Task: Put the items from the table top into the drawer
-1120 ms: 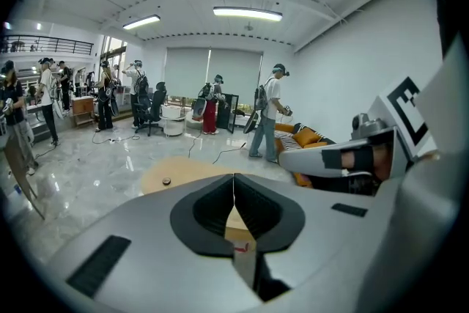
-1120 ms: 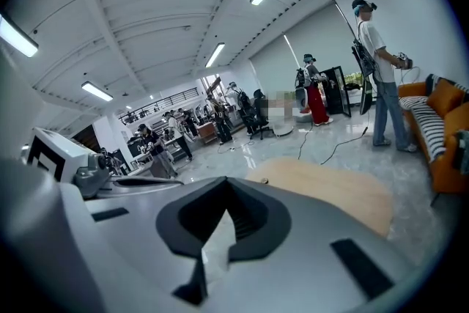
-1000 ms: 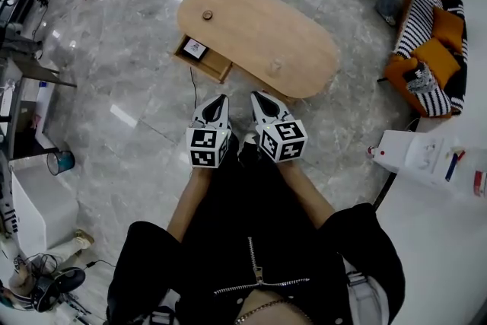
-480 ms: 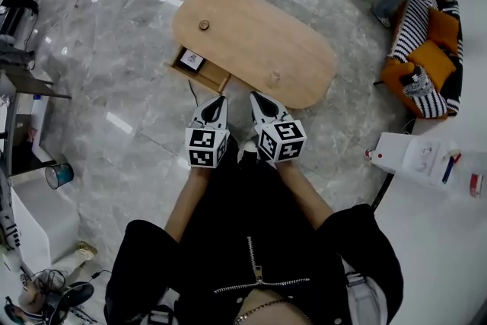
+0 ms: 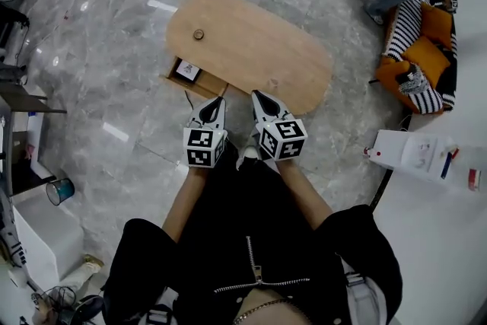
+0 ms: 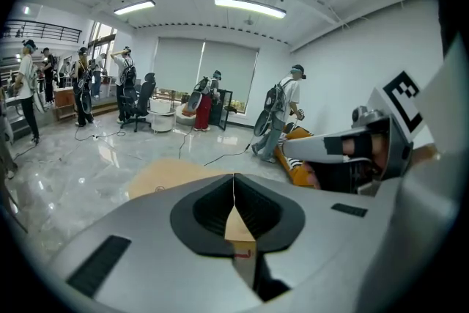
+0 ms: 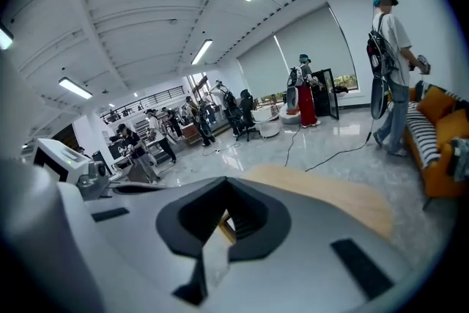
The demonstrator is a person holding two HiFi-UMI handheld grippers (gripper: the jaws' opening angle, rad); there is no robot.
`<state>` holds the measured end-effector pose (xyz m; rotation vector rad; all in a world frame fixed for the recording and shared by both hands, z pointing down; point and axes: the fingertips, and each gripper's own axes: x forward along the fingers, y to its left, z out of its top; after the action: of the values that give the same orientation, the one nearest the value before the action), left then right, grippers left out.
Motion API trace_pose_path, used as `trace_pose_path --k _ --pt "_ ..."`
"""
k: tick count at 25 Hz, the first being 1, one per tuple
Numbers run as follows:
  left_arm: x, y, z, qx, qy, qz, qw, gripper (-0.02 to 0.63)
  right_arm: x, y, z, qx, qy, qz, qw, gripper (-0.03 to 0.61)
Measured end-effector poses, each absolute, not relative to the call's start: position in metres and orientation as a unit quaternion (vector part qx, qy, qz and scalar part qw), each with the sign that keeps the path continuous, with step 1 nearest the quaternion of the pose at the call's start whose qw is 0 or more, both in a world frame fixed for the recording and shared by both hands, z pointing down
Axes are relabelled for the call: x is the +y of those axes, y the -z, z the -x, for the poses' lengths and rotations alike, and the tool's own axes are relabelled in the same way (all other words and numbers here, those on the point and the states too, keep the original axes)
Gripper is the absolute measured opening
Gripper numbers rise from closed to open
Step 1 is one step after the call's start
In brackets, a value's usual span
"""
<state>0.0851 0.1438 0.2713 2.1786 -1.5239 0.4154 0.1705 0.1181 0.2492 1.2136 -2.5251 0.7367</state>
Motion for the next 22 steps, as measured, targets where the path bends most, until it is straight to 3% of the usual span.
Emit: trace_pose_path --k 22 --pt "0.084 -0.296 -0.041 -0.523 -0.155 -0.801 0.248 0.014 0.074 -0.269 -0.137 -0.836 -0.29 -0.449 0.121 0.009"
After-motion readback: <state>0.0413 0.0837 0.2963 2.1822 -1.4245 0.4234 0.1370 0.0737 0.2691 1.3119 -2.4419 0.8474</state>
